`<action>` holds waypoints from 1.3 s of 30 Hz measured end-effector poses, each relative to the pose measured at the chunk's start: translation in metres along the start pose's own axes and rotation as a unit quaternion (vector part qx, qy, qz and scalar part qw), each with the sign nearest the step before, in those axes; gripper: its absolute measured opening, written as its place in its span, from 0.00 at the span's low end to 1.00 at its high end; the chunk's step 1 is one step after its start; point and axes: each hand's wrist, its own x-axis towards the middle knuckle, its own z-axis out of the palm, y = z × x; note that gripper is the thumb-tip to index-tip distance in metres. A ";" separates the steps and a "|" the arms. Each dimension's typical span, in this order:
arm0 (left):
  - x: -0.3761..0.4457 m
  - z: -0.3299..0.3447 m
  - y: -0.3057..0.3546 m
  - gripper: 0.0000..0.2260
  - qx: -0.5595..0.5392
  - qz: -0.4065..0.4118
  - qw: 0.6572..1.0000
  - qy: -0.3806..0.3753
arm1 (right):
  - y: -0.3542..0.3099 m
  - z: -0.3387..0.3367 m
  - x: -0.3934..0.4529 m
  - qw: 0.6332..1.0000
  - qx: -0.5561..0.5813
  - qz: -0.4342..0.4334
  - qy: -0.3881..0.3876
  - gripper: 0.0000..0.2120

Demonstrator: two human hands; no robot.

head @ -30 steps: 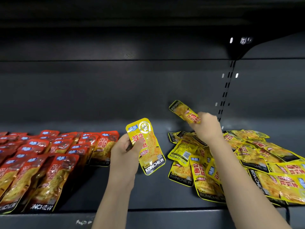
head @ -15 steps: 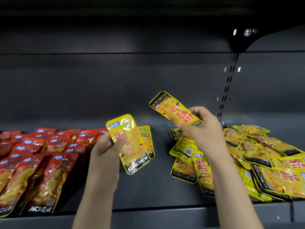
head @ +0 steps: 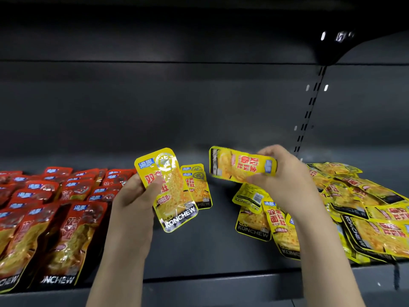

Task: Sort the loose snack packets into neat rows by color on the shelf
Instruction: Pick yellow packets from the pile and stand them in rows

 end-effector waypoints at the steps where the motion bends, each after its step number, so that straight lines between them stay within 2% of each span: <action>1: 0.000 -0.001 0.003 0.21 -0.007 -0.003 1.000 0.003 | 0.000 0.000 0.000 0.999 0.038 0.004 0.003 0.18; 4: 0.003 -0.003 0.008 0.13 -0.007 -0.002 1.000 -0.004 | -0.003 0.004 0.005 0.989 0.139 0.002 0.041 0.18; 7: 0.007 -0.005 0.010 0.08 0.012 -0.013 1.000 0.015 | -0.007 0.008 0.011 0.965 0.251 0.015 0.075 0.11; 9: 0.012 -0.004 0.009 0.06 0.044 -0.021 0.999 0.023 | -0.010 0.012 0.012 0.954 0.286 0.029 0.088 0.05; 11: 0.020 -0.001 0.007 0.04 0.077 -0.035 0.996 0.036 | -0.010 0.018 0.012 0.944 0.311 0.043 0.100 0.06; 13: 0.033 0.005 0.006 0.04 0.113 -0.052 0.992 0.035 | -0.009 0.023 0.009 0.945 0.307 0.052 0.100 0.08; 18: 0.060 0.025 0.006 0.04 0.170 -0.080 0.982 -0.024 | -0.002 0.032 0.003 0.957 0.278 0.055 0.055 0.08; 24: 0.083 0.033 -0.013 0.02 0.287 -0.122 0.947 -0.075 | 0.006 0.038 -0.003 0.968 0.248 0.044 0.020 0.18; 30: 0.089 0.029 -0.033 0.05 0.370 -0.156 0.909 -0.113 | 0.010 0.038 -0.008 0.969 0.244 0.049 0.005 0.03; 34: 0.092 0.022 -0.040 0.08 0.384 -0.148 0.904 -0.118 | 0.013 0.040 -0.011 0.972 0.231 0.050 0.003 0.04; 39: 0.097 0.017 -0.046 0.08 0.387 -0.137 0.905 -0.114 | 0.016 0.046 -0.016 0.970 0.236 0.063 -0.013 0.12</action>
